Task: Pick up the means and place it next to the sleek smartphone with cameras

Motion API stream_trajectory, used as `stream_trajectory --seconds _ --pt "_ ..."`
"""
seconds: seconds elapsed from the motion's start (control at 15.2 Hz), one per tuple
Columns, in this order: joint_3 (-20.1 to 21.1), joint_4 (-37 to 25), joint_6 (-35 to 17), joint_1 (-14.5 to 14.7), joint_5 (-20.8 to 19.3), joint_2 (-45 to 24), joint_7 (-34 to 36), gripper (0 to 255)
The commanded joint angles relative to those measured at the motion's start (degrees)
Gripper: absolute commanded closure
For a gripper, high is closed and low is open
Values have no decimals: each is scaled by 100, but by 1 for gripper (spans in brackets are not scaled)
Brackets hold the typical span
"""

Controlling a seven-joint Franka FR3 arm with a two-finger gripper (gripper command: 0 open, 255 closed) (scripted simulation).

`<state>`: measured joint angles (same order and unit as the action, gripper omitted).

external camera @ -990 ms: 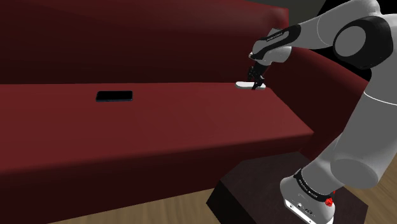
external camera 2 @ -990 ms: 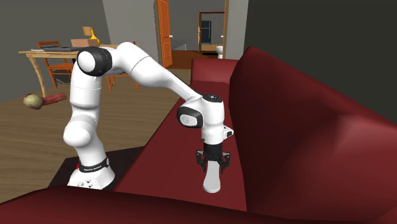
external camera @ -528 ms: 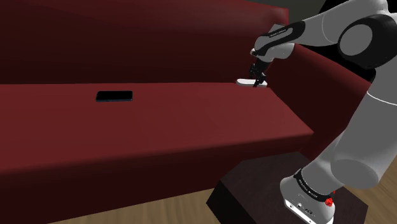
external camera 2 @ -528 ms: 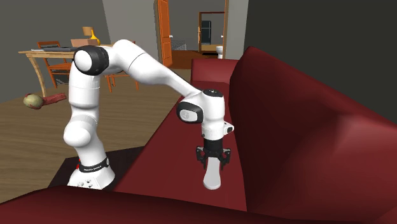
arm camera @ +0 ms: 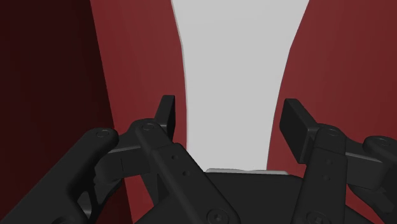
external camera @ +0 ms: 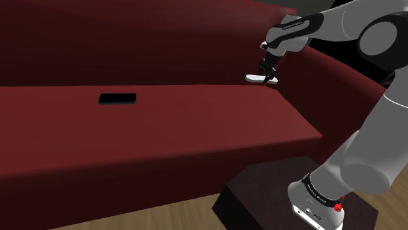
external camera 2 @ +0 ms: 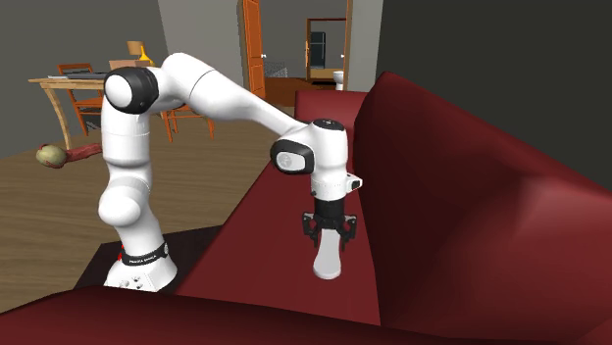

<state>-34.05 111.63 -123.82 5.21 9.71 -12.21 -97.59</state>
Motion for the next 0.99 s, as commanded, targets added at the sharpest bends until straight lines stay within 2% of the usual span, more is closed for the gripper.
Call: stream_trajectory --seconds 0.0,0.26,0.92 --pt "-18 -72 141 20 -69 87 50 255" --pt "-43 -244 415 43 -172 215 123 255" --pt "472 283 277 920 -630 761 1690 255"
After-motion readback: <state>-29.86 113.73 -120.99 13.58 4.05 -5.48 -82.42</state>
